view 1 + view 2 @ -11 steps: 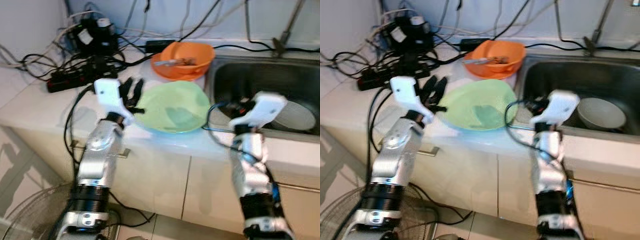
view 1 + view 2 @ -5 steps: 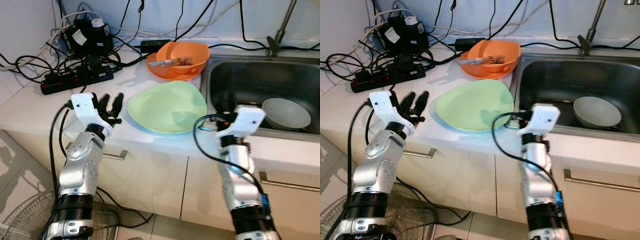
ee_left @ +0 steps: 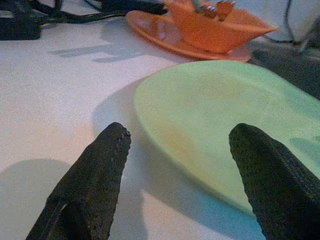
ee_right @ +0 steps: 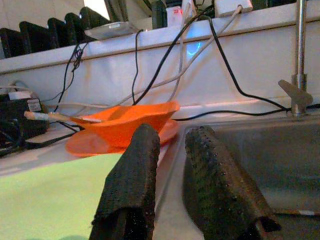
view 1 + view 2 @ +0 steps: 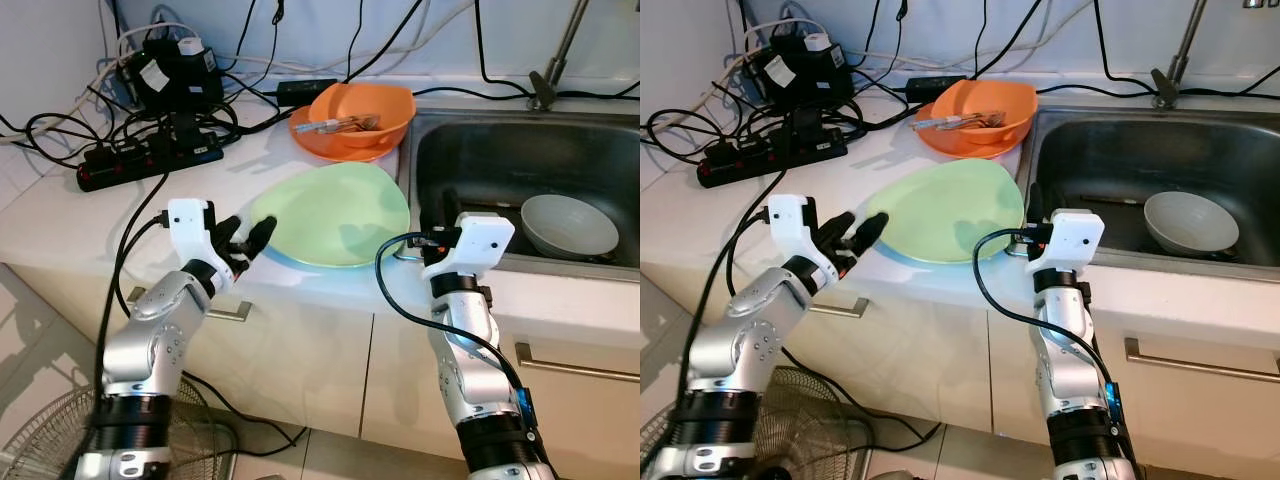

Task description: Kitchen organization

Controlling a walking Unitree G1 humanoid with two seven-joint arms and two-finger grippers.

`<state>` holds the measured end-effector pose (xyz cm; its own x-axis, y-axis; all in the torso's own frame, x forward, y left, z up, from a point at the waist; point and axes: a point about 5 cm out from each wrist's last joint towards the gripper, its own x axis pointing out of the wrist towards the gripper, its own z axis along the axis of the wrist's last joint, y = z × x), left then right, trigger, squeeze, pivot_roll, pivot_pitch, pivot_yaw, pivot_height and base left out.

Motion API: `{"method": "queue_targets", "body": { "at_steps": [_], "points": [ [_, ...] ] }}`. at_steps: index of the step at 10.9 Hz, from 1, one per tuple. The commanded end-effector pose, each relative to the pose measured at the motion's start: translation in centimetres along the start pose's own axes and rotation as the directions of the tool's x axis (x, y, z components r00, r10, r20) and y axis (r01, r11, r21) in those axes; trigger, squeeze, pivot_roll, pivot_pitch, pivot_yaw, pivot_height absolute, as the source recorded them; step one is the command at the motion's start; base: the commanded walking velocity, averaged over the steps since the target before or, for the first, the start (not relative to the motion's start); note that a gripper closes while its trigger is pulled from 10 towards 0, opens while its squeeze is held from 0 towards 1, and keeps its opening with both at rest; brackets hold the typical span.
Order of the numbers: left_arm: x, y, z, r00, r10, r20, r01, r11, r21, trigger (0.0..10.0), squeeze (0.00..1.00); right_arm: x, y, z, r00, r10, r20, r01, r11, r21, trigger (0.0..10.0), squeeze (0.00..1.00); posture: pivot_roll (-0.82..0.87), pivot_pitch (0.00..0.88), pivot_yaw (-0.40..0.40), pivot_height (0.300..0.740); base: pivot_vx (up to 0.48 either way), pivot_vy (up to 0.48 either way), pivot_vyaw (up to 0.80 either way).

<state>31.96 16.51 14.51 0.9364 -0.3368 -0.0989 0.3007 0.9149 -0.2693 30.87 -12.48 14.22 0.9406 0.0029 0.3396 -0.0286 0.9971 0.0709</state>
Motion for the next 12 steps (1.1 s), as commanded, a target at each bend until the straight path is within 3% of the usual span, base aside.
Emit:
{"method": "queue_targets", "body": {
  "at_steps": [1,3,6,8,12],
  "points": [
    [0.2,-0.3,1.4,1.0,0.01,0.011,-0.011,0.999,0.044,10.0,0.0,0.0,0.2,0.2,1.0,0.002,0.002,-0.002,1.0,-0.008,10.0,0.0,0.07,0.0,0.117,0.74,0.0,0.0,0.0],
    [0.3,0.3,2.8,0.994,0.107,-0.027,-0.109,0.993,-0.045,10.0,0.0,0.0,0.1,0.2,1.0,-0.004,-0.006,0.004,1.0,-0.008,10.0,0.0,0.08,0.0,0.115,0.74,0.0,0.0,0.0],
    [0.3,0.9,3.2,0.984,0.097,-0.149,-0.121,0.979,-0.163,10.0,0.0,0.4,0.5,0.1,1.0,0.017,-0.017,-0.017,1.0,-0.008,10.0,0.0,0.1,0.0,0.111,0.74,0.0,0.0,0.0],
    [0.4,1.6,2.6,0.961,0.139,-0.24,-0.198,0.95,-0.241,10.0,0.0,0.5,0.6,0.1,0.999,0.024,-0.025,-0.024,1.0,-0.008,10.0,0.0,0.1,0.0,0.113,0.74,0.0,0.0,0.0],
    [1.3,0.5,2.3,0.958,0.052,-0.281,-0.154,0.923,-0.353,10.0,0.0,0.7,1.0,0.1,0.999,0.036,-0.037,-0.036,0.999,0.003,10.0,0.0,0.09,0.0,0.125,0.74,0.0,0.0,0.0]
  ]
}}
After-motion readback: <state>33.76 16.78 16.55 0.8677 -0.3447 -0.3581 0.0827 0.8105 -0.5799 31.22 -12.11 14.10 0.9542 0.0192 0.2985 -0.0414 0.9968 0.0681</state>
